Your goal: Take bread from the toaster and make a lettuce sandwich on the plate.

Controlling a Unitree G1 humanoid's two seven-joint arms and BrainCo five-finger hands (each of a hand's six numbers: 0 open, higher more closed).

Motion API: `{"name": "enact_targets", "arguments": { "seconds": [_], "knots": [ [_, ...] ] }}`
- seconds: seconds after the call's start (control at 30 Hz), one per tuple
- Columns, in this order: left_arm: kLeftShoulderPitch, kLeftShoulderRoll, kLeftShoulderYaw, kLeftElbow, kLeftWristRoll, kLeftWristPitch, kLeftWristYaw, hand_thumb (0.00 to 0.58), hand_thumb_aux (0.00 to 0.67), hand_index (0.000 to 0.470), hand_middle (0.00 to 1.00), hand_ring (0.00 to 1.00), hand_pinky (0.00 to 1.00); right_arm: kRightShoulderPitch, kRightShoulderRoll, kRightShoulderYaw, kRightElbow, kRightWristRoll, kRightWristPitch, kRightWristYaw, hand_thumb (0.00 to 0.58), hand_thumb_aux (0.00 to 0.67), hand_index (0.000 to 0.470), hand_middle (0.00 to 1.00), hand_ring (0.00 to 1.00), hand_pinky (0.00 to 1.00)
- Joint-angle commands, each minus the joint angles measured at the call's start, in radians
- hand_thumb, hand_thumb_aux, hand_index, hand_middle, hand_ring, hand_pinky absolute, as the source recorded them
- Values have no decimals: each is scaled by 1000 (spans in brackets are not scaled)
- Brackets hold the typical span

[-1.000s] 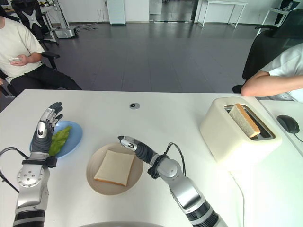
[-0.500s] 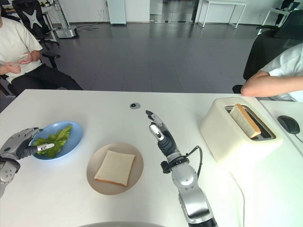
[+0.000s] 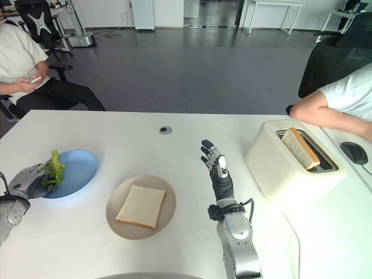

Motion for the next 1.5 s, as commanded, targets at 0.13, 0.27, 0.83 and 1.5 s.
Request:
{"name": "enact_targets", "arguments": {
  "seconds": [0.13, 0.27, 0.83, 1.5],
  "knots": [
    [47, 50, 87, -269, -88, -21, 12, 580, 670, 470, 0, 0, 0, -9, 15, -2, 8, -1, 3, 3, 0, 0, 0, 0, 0, 0],
    [149, 18, 152, -656, -178, 1, -119, 580, 670, 470, 0, 0, 0, -32, 8, -25, 12, -6, 2, 0, 0, 0, 0, 0, 0, 0],
    [275, -122, -136, -1097, -57, 46, -577, 516, 447, 313, 0, 0, 0, -253, -402, -518, -129, -380, 179, -99, 0, 0, 0, 0, 0, 0],
    [298, -157, 76, -1131, -116, 27, -515, 0, 0, 0, 0, 0, 0, -91, -590, -508, 160, -654, 129, -131, 580, 670, 470, 0, 0, 0]
  ]
}}
